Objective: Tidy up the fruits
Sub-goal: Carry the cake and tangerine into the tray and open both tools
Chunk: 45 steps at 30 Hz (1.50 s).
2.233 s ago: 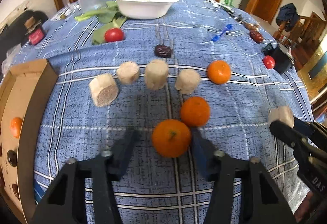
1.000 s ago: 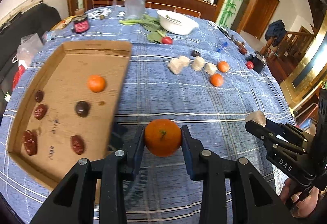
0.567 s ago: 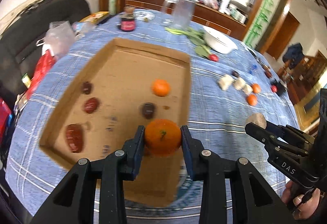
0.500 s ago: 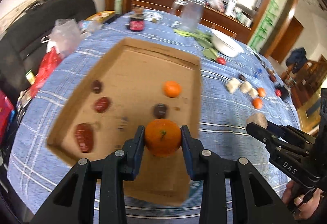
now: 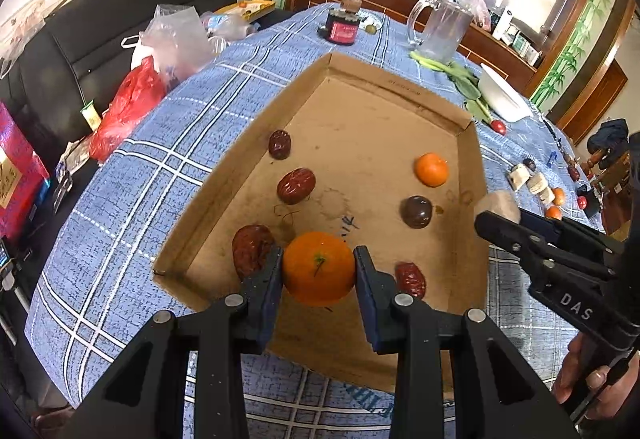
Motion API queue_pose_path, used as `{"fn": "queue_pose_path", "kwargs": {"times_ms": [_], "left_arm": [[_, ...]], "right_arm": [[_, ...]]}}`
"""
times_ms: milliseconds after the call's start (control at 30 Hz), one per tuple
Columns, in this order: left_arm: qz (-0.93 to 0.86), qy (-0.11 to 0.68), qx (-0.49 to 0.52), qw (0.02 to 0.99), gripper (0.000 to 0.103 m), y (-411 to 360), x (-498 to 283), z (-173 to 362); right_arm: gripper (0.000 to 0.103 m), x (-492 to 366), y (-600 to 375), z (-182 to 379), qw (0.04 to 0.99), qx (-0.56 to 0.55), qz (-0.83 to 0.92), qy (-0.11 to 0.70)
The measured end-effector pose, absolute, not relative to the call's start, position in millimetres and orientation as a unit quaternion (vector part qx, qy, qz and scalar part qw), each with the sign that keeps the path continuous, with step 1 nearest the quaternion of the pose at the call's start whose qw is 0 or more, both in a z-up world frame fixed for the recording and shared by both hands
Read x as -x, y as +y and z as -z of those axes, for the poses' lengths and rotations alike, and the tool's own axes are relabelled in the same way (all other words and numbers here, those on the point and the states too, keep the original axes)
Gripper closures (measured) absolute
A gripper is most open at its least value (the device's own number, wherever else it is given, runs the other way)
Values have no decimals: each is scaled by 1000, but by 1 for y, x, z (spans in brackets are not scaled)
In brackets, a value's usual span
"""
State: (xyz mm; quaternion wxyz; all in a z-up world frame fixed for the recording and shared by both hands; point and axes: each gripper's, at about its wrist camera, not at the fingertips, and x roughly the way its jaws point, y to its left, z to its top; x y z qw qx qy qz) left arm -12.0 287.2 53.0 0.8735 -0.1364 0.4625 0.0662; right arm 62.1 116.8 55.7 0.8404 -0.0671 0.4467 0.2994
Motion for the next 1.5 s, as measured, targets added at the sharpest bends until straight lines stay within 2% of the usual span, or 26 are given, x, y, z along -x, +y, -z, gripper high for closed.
{"fn": "queue_pose_path", "kwargs": {"times_ms": [400,833,1500], "left_arm": [[-57,481,136,864,69,285,-5,-36],[-60,491,129,859,69,281,-19,-24],[-69,487,111,863,69,277,-21,-23]], "right_arm": [[66,-78,144,-33,823,110,-308,464],[66,-88,151,-28,821,179,-311,444],[66,-91,150,-25,804,151,-350,457]]}}
